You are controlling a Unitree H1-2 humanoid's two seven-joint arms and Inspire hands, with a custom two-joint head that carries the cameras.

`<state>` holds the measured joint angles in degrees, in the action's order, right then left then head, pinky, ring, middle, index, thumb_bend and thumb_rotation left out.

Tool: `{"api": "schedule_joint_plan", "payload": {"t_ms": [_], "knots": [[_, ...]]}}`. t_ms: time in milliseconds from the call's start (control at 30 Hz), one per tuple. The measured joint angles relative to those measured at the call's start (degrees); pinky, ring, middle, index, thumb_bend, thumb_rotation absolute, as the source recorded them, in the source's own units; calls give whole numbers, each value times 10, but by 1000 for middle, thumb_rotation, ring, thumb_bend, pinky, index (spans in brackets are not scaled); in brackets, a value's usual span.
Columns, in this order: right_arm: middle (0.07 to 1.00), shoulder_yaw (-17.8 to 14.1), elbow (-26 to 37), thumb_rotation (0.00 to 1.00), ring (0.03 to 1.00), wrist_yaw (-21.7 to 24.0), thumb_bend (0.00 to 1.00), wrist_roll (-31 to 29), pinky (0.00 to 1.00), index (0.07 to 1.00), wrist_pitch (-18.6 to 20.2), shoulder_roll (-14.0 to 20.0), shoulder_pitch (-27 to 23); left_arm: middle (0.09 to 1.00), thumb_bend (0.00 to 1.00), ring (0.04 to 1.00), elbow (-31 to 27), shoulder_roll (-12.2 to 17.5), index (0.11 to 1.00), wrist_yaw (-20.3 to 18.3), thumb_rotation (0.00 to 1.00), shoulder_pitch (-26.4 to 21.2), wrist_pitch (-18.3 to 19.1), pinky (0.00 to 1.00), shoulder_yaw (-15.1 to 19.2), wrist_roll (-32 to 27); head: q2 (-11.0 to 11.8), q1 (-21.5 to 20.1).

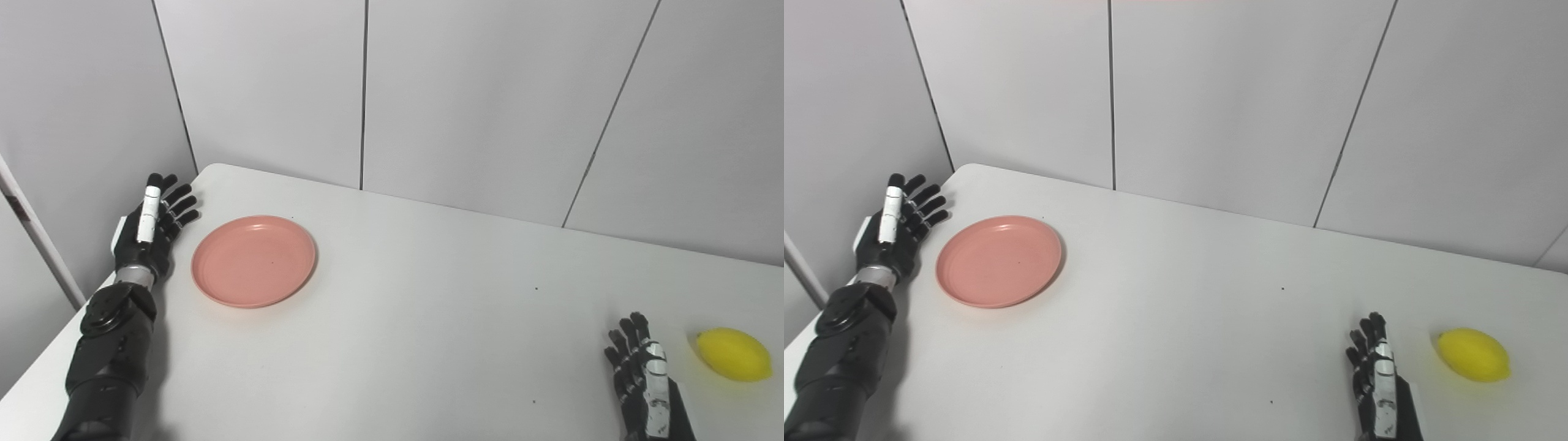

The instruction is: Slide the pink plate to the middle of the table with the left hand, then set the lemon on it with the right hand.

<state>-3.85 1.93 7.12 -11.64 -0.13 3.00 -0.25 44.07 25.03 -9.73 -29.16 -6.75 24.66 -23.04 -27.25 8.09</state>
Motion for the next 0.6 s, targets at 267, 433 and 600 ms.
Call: {"api": "schedule_joint_plan", "payload": {"t_ms": [267, 433, 600], "knots": [[996, 0, 0, 1000, 981, 0, 710, 0, 1000, 1000, 0, 0, 0, 826, 897, 831, 32, 1, 835, -19, 744, -7, -39, 793, -18, -1, -1, -3], [994, 0, 1, 1000, 977, 0, 709, 0, 1000, 1000, 0, 0, 0, 804, 918, 812, 22, 1, 842, -30, 751, -1, -36, 769, -30, -1, -3, -4], [996, 1, 1, 1000, 976, 1, 711, 0, 1000, 1000, 0, 0, 0, 807, 858, 808, 19, 1, 862, -37, 768, 2, -33, 773, -35, -3, -4, -6]]}}
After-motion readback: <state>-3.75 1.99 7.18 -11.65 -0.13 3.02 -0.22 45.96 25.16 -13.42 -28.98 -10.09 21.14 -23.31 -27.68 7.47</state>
